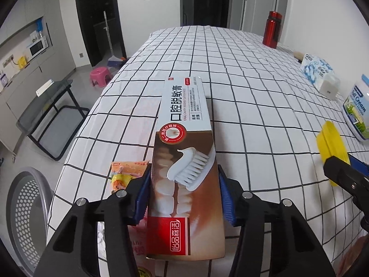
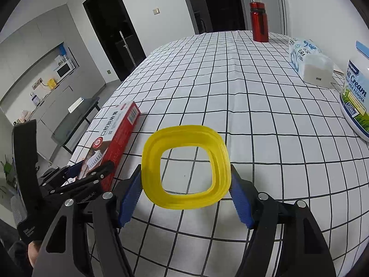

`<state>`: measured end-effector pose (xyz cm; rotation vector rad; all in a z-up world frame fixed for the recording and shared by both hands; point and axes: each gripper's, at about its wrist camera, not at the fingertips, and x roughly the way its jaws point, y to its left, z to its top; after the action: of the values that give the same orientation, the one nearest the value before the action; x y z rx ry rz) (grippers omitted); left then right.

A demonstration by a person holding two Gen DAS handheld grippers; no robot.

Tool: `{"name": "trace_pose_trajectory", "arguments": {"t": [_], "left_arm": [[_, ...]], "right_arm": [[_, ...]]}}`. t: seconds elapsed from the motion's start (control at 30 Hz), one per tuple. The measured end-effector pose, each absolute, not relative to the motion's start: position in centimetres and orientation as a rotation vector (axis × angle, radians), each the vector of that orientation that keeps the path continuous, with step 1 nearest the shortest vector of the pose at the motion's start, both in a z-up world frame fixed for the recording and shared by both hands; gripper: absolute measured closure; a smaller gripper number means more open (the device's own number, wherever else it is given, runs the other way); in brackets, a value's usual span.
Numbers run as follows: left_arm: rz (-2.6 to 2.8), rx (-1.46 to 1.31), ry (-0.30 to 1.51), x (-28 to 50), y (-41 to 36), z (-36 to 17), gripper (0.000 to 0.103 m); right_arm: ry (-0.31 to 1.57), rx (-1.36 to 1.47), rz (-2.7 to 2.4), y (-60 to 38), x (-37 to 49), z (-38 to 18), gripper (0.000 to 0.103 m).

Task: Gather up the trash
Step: 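Grasp the yellow lid with the right tool while the left tool grasps the red toothpaste box, then carry lid and toothpaste box over the basket and open both tools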

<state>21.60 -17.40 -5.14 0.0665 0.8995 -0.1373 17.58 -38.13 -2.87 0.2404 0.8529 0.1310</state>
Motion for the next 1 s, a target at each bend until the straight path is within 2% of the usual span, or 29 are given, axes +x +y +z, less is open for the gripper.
{"name": "trace_pose_trajectory", "arguments": {"t": [0.63, 1.0], "left_arm": [[-0.203, 0.054, 0.834, 16.4, -15.9, -2.0, 0.053], [-0.187, 0.049, 0.741, 12.7, -12.1, 0.9, 0.053]], "right_arm": [[0.834, 0.254, 0.125, -38.3, 17.1, -2.4, 0.035], [0.821, 0.223, 0.13, -36.0, 15.7, -1.6, 0.035]]}}
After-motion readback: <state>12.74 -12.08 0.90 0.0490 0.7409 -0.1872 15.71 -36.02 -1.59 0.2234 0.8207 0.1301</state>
